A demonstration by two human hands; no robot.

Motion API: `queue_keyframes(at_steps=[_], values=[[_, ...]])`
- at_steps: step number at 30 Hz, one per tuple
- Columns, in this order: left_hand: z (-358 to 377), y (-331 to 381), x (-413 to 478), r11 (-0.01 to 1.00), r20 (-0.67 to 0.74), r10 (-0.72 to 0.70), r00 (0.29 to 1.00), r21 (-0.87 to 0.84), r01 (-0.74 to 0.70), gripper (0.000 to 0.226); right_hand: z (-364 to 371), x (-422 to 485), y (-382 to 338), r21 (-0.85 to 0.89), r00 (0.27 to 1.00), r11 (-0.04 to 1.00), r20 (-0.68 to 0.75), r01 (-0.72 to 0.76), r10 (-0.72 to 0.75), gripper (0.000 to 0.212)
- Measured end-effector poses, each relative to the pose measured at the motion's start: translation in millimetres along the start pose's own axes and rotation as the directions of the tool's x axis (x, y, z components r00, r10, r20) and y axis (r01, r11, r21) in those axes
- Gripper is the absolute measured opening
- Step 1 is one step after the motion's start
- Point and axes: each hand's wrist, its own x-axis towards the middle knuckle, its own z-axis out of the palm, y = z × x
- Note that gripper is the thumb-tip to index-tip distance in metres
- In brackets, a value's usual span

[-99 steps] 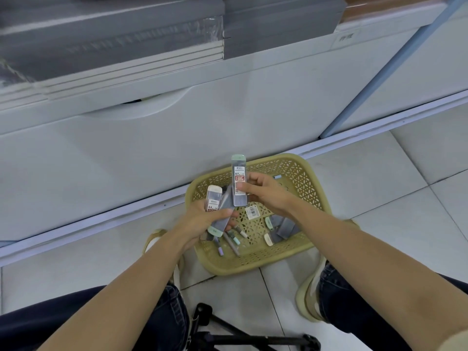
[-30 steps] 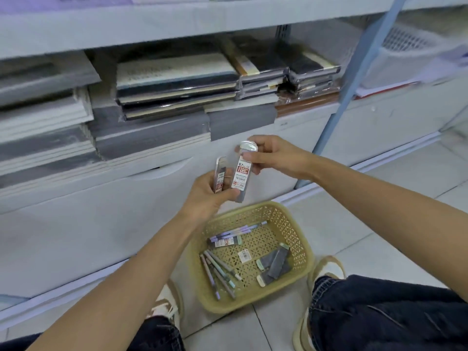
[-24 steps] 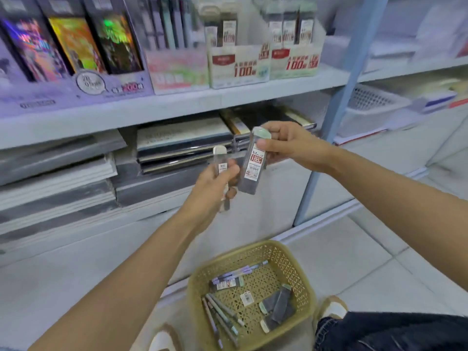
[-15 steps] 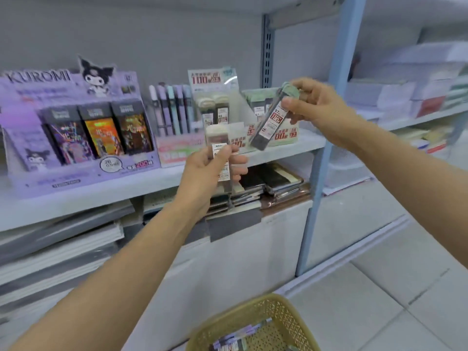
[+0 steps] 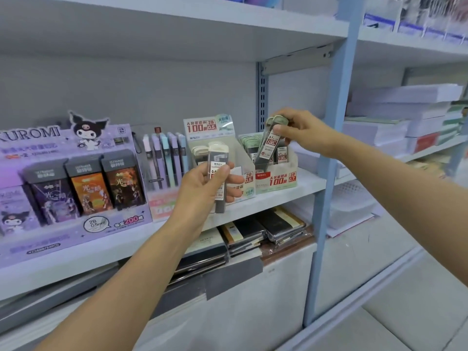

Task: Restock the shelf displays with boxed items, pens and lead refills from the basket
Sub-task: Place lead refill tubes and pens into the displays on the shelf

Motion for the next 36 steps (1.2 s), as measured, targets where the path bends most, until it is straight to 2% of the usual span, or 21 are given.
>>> queue_keyframes(at_steps=[4, 9, 17, 20, 25, 27, 28, 30, 31, 33, 36], values=[[0, -4, 3, 1.0, 0.011, -0.004, 1.0, -0.006, 0.004, 0.013, 3, 7, 5, 0.046, 1.0, 0.999, 0.008, -0.007, 0.007, 0.02], [-1, -8, 3, 1.0, 0.008, -0.017, 1.0, -0.009, 0.017, 0.012, 13, 15, 4, -0.02, 0.998, 1.0, 0.062, 0.015, -0.014, 0.028], [-1, -9, 3, 0.999, 0.018, -0.033, 0.999, -0.013, 0.033, 0.014, 16, 14, 5, -0.115, 0.999, 0.993, 0.038, 0.026, -0.022, 0.025], [1, -9, 4, 0.999, 0.026, -0.034, 0.999, -0.008, 0.034, 0.014, 24, 9, 9, -0.219, 0.999, 0.975, 0.014, 0.044, -0.042, 0.029], [3, -5, 1, 0.999, 0.016, -0.047, 0.999, -0.007, 0.047, 0.013, 43, -3, 13, -0.426, 0.995, 0.903, 0.097, 0.056, -0.016, 0.05], [3, -4, -1, 0.999, 0.013, -0.047, 0.999, -0.008, 0.047, 0.013, 46, -9, 11, -0.455, 0.998, 0.889, 0.054, 0.06, -0.039, 0.053], [3, -3, -2, 0.999, 0.014, -0.046, 0.999, -0.008, 0.046, 0.012, 46, -13, 7, -0.398, 0.997, 0.916, -0.023, 0.059, -0.074, 0.053], [3, -2, -3, 0.999, 0.019, -0.047, 0.999, -0.012, 0.047, 0.012, 48, -19, -6, -0.152, 0.973, 0.986, -0.203, 0.075, -0.105, 0.045], [4, -1, -4, 0.999, 0.023, -0.049, 0.999, -0.016, 0.05, 0.013, 50, -22, -15, -0.012, 0.971, 0.996, -0.222, 0.09, -0.09, 0.04], [7, 2, -6, 0.999, 0.033, -0.051, 0.998, -0.017, 0.051, 0.016, 54, -26, -32, 0.168, 0.992, 0.981, -0.094, 0.099, -0.085, 0.035], [11, 6, -10, 0.999, 0.056, -0.043, 0.997, -0.007, 0.044, 0.018, 68, -28, -46, 0.198, 0.989, 0.976, 0.1, 0.09, -0.111, 0.029]])
